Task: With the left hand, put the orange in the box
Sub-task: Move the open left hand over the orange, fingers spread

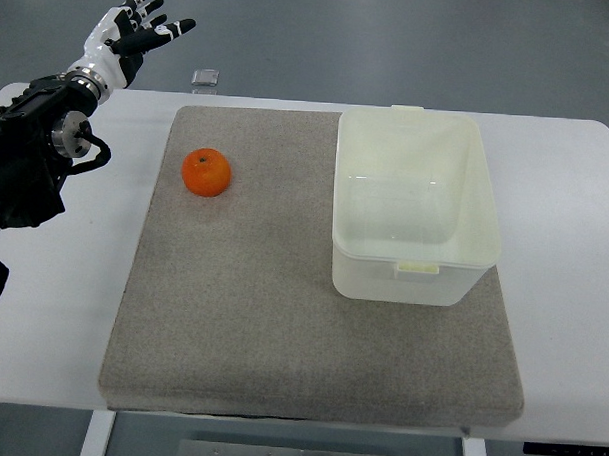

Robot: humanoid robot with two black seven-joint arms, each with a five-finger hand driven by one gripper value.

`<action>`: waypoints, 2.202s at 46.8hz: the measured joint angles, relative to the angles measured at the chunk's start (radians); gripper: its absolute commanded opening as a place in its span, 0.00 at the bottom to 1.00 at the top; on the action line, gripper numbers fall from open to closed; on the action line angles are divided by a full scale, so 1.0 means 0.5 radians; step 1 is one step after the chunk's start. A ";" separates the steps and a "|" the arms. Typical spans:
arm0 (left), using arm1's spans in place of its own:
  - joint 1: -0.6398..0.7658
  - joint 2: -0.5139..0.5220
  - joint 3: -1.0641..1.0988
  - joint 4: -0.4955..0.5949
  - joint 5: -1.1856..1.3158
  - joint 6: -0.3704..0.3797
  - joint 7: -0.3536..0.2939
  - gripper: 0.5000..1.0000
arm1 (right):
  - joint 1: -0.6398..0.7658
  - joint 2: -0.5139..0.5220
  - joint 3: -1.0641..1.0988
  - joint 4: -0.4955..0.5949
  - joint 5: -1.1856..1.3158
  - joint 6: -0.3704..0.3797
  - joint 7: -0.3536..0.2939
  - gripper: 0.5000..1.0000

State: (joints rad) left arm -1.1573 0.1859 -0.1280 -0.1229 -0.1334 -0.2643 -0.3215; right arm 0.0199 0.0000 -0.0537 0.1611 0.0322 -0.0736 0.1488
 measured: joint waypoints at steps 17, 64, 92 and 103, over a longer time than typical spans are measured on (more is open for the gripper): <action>-0.161 0.192 0.668 -0.025 0.576 -0.444 -0.002 0.98 | 0.000 0.000 0.000 0.000 0.000 0.000 0.000 0.85; -0.614 0.484 0.917 -0.805 2.876 -0.207 -0.579 0.99 | 0.000 0.000 0.000 0.000 0.000 0.000 0.000 0.85; -0.621 0.488 0.902 -1.051 3.107 -0.143 -0.579 0.99 | 0.000 0.000 0.000 0.000 0.000 0.000 0.000 0.85; -0.603 0.501 0.916 -1.119 3.132 -0.151 -0.579 0.99 | 0.000 0.000 0.000 0.000 0.000 0.000 0.000 0.85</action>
State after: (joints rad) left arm -1.4587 0.4364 0.3299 -0.6822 1.4325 -0.3397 -0.6108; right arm 0.0201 0.0000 -0.0537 0.1611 0.0322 -0.0736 0.1488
